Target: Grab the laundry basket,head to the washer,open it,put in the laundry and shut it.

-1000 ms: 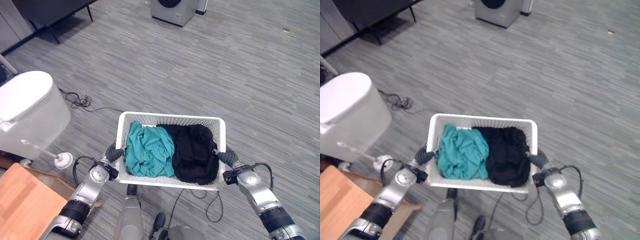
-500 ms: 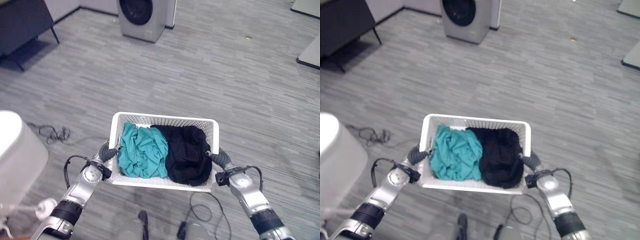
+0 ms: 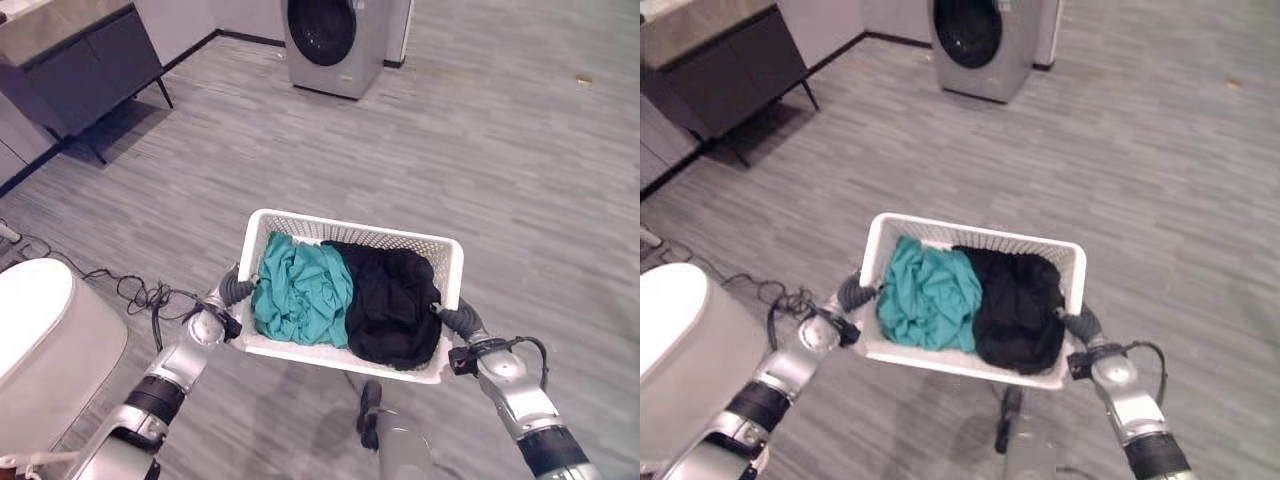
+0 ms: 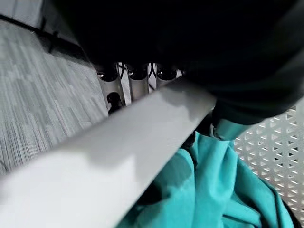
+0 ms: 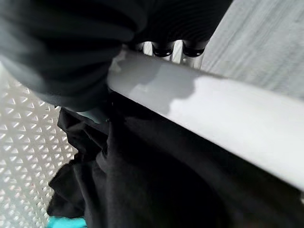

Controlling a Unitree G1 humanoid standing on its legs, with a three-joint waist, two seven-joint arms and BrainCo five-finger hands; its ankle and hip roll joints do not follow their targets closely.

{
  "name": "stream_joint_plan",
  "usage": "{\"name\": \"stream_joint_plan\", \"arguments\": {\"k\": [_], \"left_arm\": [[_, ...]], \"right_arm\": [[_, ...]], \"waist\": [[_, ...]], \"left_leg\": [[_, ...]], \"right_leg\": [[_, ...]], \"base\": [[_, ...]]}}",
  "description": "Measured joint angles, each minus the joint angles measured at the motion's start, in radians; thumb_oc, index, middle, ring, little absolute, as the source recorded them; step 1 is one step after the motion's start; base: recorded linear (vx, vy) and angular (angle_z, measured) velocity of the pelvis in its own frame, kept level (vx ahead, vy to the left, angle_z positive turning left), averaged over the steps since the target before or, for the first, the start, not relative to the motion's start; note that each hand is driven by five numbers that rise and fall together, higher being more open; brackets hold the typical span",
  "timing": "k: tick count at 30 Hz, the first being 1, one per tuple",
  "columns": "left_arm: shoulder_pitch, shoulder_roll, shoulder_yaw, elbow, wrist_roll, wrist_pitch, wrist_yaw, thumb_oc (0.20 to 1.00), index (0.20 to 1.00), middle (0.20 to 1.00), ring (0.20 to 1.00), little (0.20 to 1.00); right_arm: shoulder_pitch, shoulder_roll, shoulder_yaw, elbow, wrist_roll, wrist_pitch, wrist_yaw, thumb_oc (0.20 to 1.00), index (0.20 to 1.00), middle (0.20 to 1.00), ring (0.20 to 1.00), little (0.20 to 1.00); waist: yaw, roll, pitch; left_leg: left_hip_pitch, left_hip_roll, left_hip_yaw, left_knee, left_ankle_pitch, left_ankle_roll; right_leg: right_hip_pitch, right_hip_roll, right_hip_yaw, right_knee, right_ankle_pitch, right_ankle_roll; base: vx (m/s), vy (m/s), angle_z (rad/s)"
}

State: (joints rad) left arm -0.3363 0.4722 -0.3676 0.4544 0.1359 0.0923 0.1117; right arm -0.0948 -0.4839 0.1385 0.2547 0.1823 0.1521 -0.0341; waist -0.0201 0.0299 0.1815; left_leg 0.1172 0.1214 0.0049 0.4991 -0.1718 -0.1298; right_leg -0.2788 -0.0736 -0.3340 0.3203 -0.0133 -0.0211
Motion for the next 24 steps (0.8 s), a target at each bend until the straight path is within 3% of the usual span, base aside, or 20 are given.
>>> {"name": "stream_joint_plan", "arguments": {"k": [1,2,3,4,5,7,8,9,10,11,12,16,17,18,19,20,21,22,23,24], "left_arm": [[0.007,-0.001,0.003,0.002,-0.001,0.001,0.0,0.2,0.2,0.2,0.2,0.2],[0.012,0.006,0.003,-0.01,-0.003,0.002,-0.006,0.2,0.2,0.2,0.2,0.2],[0.024,0.013,0.002,-0.037,-0.008,0.002,-0.007,0.2,0.2,0.2,0.2,0.2],[0.027,0.033,-0.004,-0.039,-0.013,-0.001,-0.007,0.2,0.2,0.2,0.2,0.2],[0.027,0.059,-0.007,-0.041,-0.02,-0.002,-0.01,0.2,0.2,0.2,0.2,0.2],[0.022,0.074,-0.01,-0.044,-0.021,0.002,-0.014,0.2,0.2,0.2,0.2,0.2],[0.0,0.072,-0.005,-0.054,-0.02,-0.007,-0.011,0.2,0.2,0.2,0.2,0.2],[-0.005,0.075,-0.004,-0.058,-0.02,-0.011,-0.008,0.2,0.2,0.2,0.2,0.2],[-0.001,0.075,-0.005,-0.059,-0.02,-0.01,-0.008,0.2,0.2,0.2,0.2,0.2],[0.005,0.076,-0.009,-0.057,-0.02,-0.01,-0.008,0.2,0.2,0.2,0.2,0.2],[0.007,0.079,-0.009,-0.057,-0.02,-0.011,-0.007,0.2,0.2,0.2,0.2,0.2],[0.018,0.099,0.004,-0.056,-0.02,-0.011,-0.005,0.2,0.2,0.2,0.2,0.2],[0.027,0.103,0.005,-0.056,-0.02,-0.009,-0.005,0.2,0.2,0.2,0.2,0.2],[0.023,0.115,0.003,-0.056,-0.019,-0.009,-0.007,0.2,0.2,0.2,0.2,0.2],[0.025,0.123,0.014,-0.054,-0.019,-0.005,-0.007,0.2,0.2,0.2,0.2,0.2],[0.03,0.122,0.014,-0.052,-0.019,-0.001,-0.007,0.2,0.2,0.2,0.2,0.2],[0.033,0.135,0.009,-0.044,-0.02,-0.001,-0.01,0.2,0.2,0.2,0.2,0.2],[0.025,0.135,0.009,-0.041,-0.02,-0.001,-0.01,0.2,0.2,0.2,0.2,0.2],[0.024,0.137,0.012,-0.048,-0.019,-0.004,-0.009,0.2,0.2,0.2,0.2,0.2],[0.021,0.139,0.019,-0.064,-0.019,-0.006,-0.005,0.2,0.2,0.2,0.2,0.2]], "right_arm": [[0.0,0.0,0.002,0.001,0.002,0.0,0.0,0.2,0.2,0.2,0.2,0.2],[0.002,-0.001,0.002,-0.001,0.003,0.0,0.0,0.2,0.2,0.2,0.2,0.2],[0.014,0.002,0.0,-0.004,0.011,0.0,-0.002,0.2,0.2,0.2,0.2,0.2],[0.013,0.014,0.007,0.006,0.012,-0.002,-0.004,0.2,0.2,0.2,0.2,0.2],[0.024,0.035,0.016,0.002,0.014,-0.002,-0.005,0.2,0.2,0.2,0.2,0.2],[0.045,0.052,0.017,-0.017,0.019,-0.005,-0.012,0.2,0.2,0.2,0.2,0.2],[0.048,0.054,0.013,-0.02,0.021,-0.005,-0.027,0.2,0.2,0.2,0.2,0.2],[0.048,0.053,0.012,-0.023,0.023,-0.005,-0.028,0.2,0.2,0.2,0.2,0.2],[0.046,0.049,0.012,-0.025,0.024,-0.006,-0.028,0.2,0.2,0.2,0.2,0.2],[0.051,0.052,0.013,-0.023,0.031,-0.008,-0.028,0.2,0.2,0.2,0.2,0.2],[0.054,0.049,0.022,-0.023,0.039,-0.01,-0.028,0.2,0.2,0.2,0.2,0.2],[0.021,0.056,0.051,0.0,0.039,-0.027,-0.028,0.2,0.2,0.2,0.2,0.2],[0.002,0.049,0.065,0.019,0.039,-0.026,-0.029,0.2,0.2,0.2,0.2,0.2],[0.002,0.064,0.063,0.024,0.039,-0.025,-0.029,0.2,0.2,0.2,0.2,0.2],[0.01,0.089,0.073,0.028,0.039,-0.02,-0.029,0.2,0.2,0.2,0.2,0.2],[0.007,0.086,0.074,0.03,0.038,-0.021,-0.028,0.2,0.2,0.2,0.2,0.2],[-0.016,0.084,0.079,0.029,0.038,-0.022,-0.028,0.2,0.2,0.2,0.2,0.2],[-0.009,0.085,0.083,0.029,0.038,-0.021,-0.029,0.2,0.2,0.2,0.2,0.2],[-0.001,0.089,0.082,0.028,0.038,-0.022,-0.028,0.2,0.2,0.2,0.2,0.2],[0.002,0.094,0.08,0.026,0.038,-0.022,-0.028,0.2,0.2,0.2,0.2,0.2]], "waist": [[0.006,0.0,-0.007],[0.012,-0.002,-0.007],[0.028,-0.007,-0.017],[0.053,-0.04,-0.015],[0.056,-0.099,-0.017],[0.046,-0.151,-0.025],[0.051,-0.182,-0.004],[0.061,-0.196,0.003],[0.075,-0.197,0.014],[0.08,-0.18,0.007],[0.093,-0.176,0.006],[0.159,-0.175,-0.011],[0.166,-0.137,-0.015],[0.161,-0.146,-0.008],[0.139,-0.205,-0.006],[0.146,-0.219,-0.008],[0.143,-0.218,-0.004],[0.138,-0.229,0.0],[0.143,-0.243,0.0],[0.142,-0.251,-0.003]], "left_leg": [[-0.032,0.029,0.005,0.099,0.038,-0.001],[-0.11,0.078,0.019,0.273,0.123,0.037],[-0.235,0.132,0.005,0.529,0.212,0.075],[-0.304,0.132,0.005,0.6,0.205,0.079],[-0.37,0.132,0.047,0.622,0.183,0.109],[-0.461,0.118,0.086,0.583,0.118,0.142],[-0.532,0.087,0.116,0.448,0.066,0.15],[-0.557,0.05,0.122,0.311,0.068,0.147],[-0.567,-0.018,0.122,0.069,0.11,0.177],[-0.577,-0.038,0.16,-0.066,0.121,0.189],[-0.56,-0.09,0.17,-0.23,0.157,0.215],[-0.584,-0.194,0.16,-0.48,0.16,0.241],[-0.553,-0.186,0.138,-0.483,0.079,0.354],[-0.543,-0.194,0.108,-0.486,0.174,0.411],[-0.536,-0.203,0.137,-0.439,0.212,0.383],[-0.522,-0.201,0.142,-0.419,0.249,0.378],[-0.514,-0.197,0.173,-0.328,0.26,0.311],[-0.474,-0.204,0.173,-0.312,0.263,0.307],[-0.44,-0.21,0.17,-0.323,0.284,0.279],[-0.38,-0.223,0.161,-0.356,0.241,0.314]], "right_leg": [[0.01,0.026,-0.013,0.018,-0.049,-0.014],[0.046,0.064,-0.008,0.012,-0.127,-0.068],[0.08,0.128,-0.008,0.003,-0.12,-0.1],[0.109,0.143,0.011,0.012,-0.162,-0.13],[0.147,0.142,-0.003,-0.002,-0.137,-0.125],[0.234,0.146,0.004,-0.081,-0.158,-0.129],[0.305,0.149,0.007,-0.144,-0.155,-0.117],[0.331,0.144,0.016,-0.162,-0.165,-0.087],[0.367,0.141,0.02,-0.145,-0.185,-0.051],[0.411,0.161,0.02,-0.166,-0.188,-0.033],[0.456,0.172,0.019,-0.177,-0.209,0.004],[0.566,0.198,0.065,-0.264,-0.261,0.087],[0.608,0.254,0.121,-0.235,-0.273,0.104],[0.617,0.254,0.117,-0.208,-0.277,0.104],[0.613,0.207,0.107,-0.137,-0.308,0.103],[0.602,0.174,0.109,-0.104,-0.342,0.089],[0.573,0.142,0.13,0.005,-0.263,0.082],[0.545,0.105,0.117,0.144,-0.227,0.095],[0.526,0.078,0.108,0.234,-0.226,0.126],[0.487,0.054,0.113,0.247,-0.286,0.126]], "base": [[0.56,-0.416,0.07],[0.39,-0.337,-0.14],[0.26,-0.217,-0.34],[0.5,-0.316,-0.46],[0.36,-0.115,-0.31],[0.42,-0.08,0.19],[0.38,0.012,0.29],[0.44,0.057,0.02],[0.45,0.103,-0.15],[0.47,0.114,-0.28],[0.47,0.117,-0.39],[0.42,0.119,-0.88],[0.41,0.12,-0.77],[0.77,0.249,-0.24],[0.58,0.215,-0.02],[0.77,0.344,-0.27],[0.41,0.216,-0.42],[0.39,0.277,-0.2],[0.51,0.378,0.03],[0.68,0.5,-0.16]]}}
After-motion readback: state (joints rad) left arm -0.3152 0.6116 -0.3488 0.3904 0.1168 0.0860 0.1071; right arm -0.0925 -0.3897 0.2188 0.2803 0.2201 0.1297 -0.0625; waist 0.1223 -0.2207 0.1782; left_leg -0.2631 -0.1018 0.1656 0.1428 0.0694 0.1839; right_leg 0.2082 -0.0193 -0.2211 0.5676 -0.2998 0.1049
